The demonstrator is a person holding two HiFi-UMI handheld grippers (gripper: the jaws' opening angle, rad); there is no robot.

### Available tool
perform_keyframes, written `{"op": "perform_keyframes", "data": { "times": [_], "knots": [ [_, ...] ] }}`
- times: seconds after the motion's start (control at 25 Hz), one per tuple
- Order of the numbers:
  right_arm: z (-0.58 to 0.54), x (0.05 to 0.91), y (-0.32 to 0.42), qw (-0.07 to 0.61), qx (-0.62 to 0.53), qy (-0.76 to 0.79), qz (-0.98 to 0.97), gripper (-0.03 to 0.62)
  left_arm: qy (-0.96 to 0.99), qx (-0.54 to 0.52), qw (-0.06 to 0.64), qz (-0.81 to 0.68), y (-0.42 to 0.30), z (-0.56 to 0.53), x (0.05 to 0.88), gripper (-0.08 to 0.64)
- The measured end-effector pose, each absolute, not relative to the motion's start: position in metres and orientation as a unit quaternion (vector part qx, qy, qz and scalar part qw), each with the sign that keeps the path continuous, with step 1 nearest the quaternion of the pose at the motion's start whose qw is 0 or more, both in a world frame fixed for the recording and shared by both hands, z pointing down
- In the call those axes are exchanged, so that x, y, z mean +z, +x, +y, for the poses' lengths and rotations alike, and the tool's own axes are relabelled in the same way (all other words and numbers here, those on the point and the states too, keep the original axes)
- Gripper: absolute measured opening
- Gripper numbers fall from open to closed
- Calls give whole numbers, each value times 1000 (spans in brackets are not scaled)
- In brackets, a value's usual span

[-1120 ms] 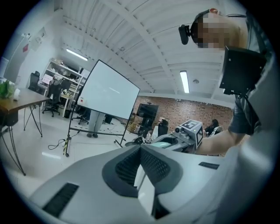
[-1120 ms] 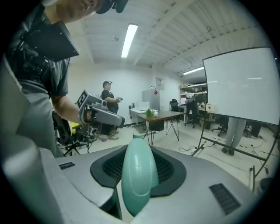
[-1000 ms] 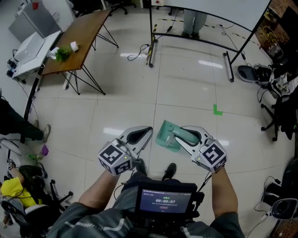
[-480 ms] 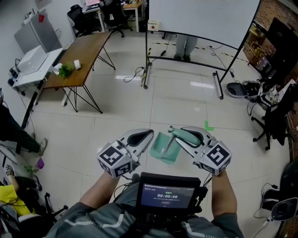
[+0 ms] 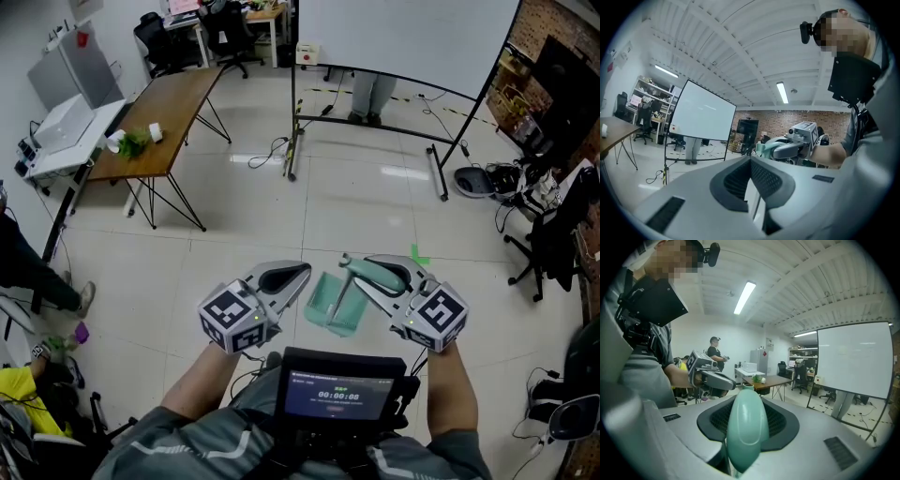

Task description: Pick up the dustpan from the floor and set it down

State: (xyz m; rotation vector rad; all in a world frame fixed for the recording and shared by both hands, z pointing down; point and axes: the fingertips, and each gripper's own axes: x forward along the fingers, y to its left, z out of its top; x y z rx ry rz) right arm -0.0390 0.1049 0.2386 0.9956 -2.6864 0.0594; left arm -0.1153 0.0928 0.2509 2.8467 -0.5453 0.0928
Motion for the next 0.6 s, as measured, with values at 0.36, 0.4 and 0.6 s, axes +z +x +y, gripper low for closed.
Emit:
{"op": "perform_keyframes", "data": {
  "times": [0.36,0.4,0.6],
  "knots": [
    [104,235,-43,129,20,345,-929,150,972,16,133,-194,-122,86,252,25],
    [105,234,-44,130,21,346,-929,150,972,14,133,-195,-123,87,252,25],
    [101,235,-47,127,22,348,-928,150,974,11,125,-190,-127,86,245,26]
  ]
}}
